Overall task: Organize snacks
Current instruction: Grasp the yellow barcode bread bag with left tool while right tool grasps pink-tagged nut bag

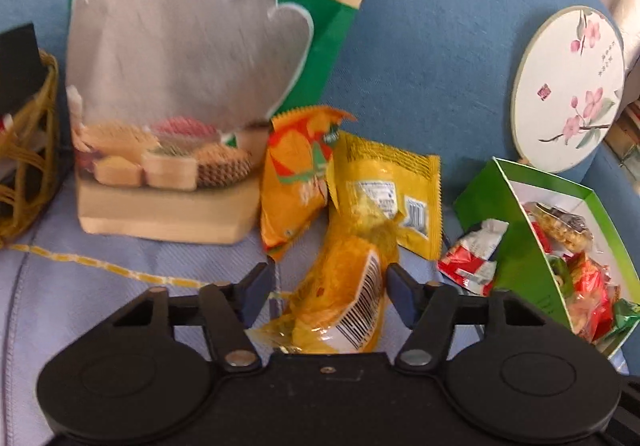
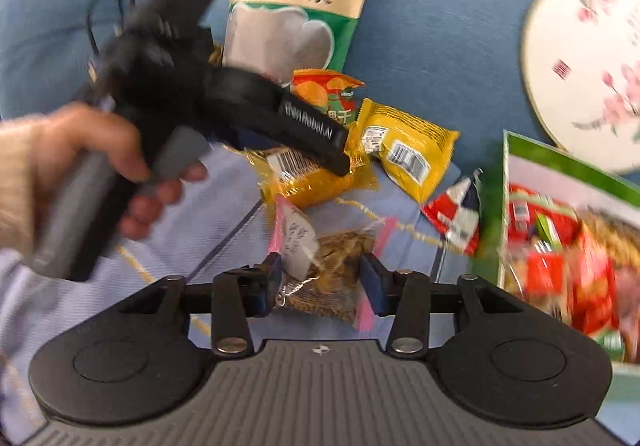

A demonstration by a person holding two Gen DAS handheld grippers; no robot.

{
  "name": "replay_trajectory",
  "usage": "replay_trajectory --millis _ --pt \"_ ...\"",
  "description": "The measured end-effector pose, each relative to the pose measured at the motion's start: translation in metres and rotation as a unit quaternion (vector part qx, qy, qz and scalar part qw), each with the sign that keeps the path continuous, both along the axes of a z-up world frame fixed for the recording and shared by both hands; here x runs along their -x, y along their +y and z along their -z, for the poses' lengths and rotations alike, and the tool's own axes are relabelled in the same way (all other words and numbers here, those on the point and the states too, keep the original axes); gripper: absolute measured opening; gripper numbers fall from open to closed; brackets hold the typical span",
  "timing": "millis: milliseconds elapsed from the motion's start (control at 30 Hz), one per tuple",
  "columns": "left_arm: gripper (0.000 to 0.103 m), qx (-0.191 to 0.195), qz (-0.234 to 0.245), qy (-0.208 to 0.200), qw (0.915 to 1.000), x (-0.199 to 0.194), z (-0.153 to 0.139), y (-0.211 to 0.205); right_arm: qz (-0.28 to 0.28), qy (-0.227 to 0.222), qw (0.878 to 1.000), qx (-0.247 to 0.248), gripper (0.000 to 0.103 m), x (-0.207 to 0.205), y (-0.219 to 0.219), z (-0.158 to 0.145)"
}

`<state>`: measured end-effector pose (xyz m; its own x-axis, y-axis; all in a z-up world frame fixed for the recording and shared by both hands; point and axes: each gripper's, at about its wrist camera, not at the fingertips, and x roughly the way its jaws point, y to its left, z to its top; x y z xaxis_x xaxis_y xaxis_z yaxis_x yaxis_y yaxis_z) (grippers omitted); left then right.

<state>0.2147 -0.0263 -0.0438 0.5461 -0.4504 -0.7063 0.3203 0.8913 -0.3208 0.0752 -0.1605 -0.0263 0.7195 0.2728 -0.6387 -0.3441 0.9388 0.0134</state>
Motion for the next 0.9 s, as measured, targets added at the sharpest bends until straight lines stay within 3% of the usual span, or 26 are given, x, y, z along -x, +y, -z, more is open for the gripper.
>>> replay_trajectory --millis 67,100,133,333,400,433,500,600,700,800,900 --pt "0.054 0.008 0.004 0.013 0.9999 0.001 0.000 0.001 0.006 0.008 0.999 -0.032 0.064 0.004 -0.009 -0.003" --pt "0.042 0.004 0.009 0.014 0.9999 0.005 -0.001 0.000 0.008 0.014 0.999 -0.041 0.062 0.005 -0.012 -0.003" --pt "0.038 0.000 0.020 0.016 0.9997 0.010 -0.002 0.000 0.011 0.021 0.999 -0.043 0.062 0.006 -0.014 -0.002" --pt "0.036 -0.005 0.044 0.029 0.9986 0.057 -0.003 0.017 -0.005 0.035 0.998 -0.042 0.063 0.023 -0.010 0.010" --pt "0.038 0.008 0.035 0.036 0.9987 0.069 -0.003 0.031 -0.006 0.022 0.999 -0.036 0.075 0.029 -0.009 0.011" --pt "0.039 0.011 0.029 0.035 0.9989 0.075 -0.004 0.036 -0.005 0.016 0.999 -0.032 0.091 0.030 -0.009 0.011" --pt "0.056 0.012 0.016 0.030 0.9994 0.084 -0.007 0.044 0.000 0.000 1.000 -0.016 0.103 0.029 -0.009 0.009" --pt "0.076 0.018 0.012 0.024 0.9995 0.092 -0.012 0.050 -0.021 -0.034 0.999 0.025 0.103 0.018 -0.003 0.006" --pt "0.090 0.017 0.018 0.021 0.9995 0.092 -0.015 0.050 -0.040 -0.050 0.995 0.074 0.103 -0.002 0.002 0.010" --pt "0.096 0.014 0.029 0.018 0.9993 0.092 -0.014 0.046 -0.057 -0.042 0.990 0.120 0.103 -0.022 0.005 0.017" --pt "0.095 0.006 0.039 0.023 0.9990 0.088 -0.008 0.039 -0.079 -0.019 0.986 0.144 0.103 -0.037 0.009 0.026"
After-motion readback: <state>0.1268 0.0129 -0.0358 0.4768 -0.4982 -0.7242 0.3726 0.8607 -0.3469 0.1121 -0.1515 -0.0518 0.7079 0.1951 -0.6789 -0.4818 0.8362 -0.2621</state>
